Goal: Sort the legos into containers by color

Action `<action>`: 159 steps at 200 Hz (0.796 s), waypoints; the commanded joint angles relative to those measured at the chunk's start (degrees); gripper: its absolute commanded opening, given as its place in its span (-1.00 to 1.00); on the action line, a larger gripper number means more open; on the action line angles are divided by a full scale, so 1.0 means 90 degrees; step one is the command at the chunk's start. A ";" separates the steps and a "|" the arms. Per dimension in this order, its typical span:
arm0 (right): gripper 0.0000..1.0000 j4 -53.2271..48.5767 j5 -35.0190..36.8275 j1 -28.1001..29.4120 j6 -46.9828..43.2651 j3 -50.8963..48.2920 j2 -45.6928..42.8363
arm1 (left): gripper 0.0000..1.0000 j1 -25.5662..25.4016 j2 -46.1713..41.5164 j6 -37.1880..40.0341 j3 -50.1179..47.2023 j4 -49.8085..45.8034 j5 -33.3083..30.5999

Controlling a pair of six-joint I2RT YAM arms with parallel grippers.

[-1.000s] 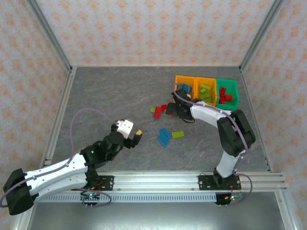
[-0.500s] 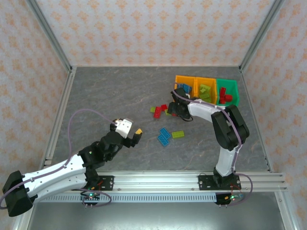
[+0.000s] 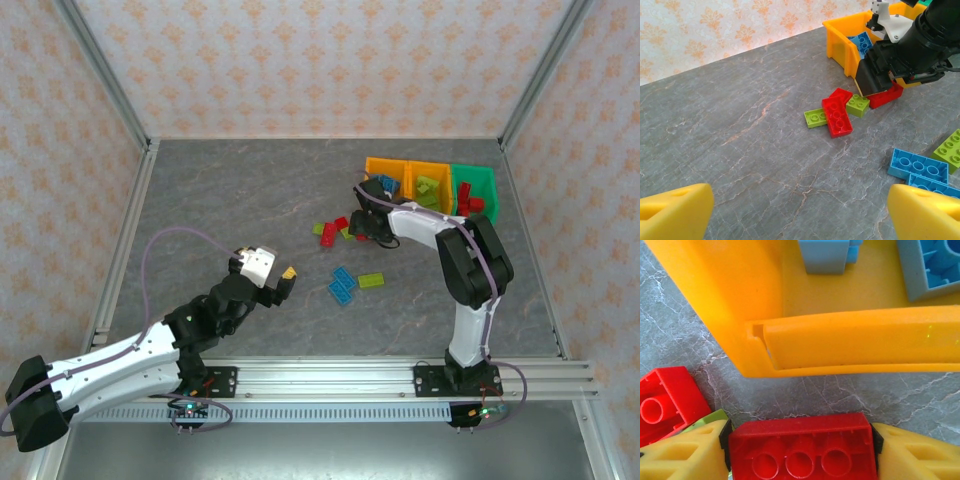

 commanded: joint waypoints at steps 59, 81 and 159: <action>0.28 -0.0391 0.0231 -0.0050 0.0229 -0.1473 -0.1154 | 0.81 0.0025 0.0008 0.0095 -0.0084 0.0232 -0.0166; 0.45 -0.0215 0.0010 -0.0051 0.0343 -0.1935 -0.1587 | 0.81 0.0025 0.0022 0.0090 -0.0083 0.0240 -0.0160; 0.17 -0.0383 0.0312 -0.0050 0.0274 -0.1786 -0.1439 | 0.83 0.0029 0.0167 0.0175 -0.0054 0.0234 0.0073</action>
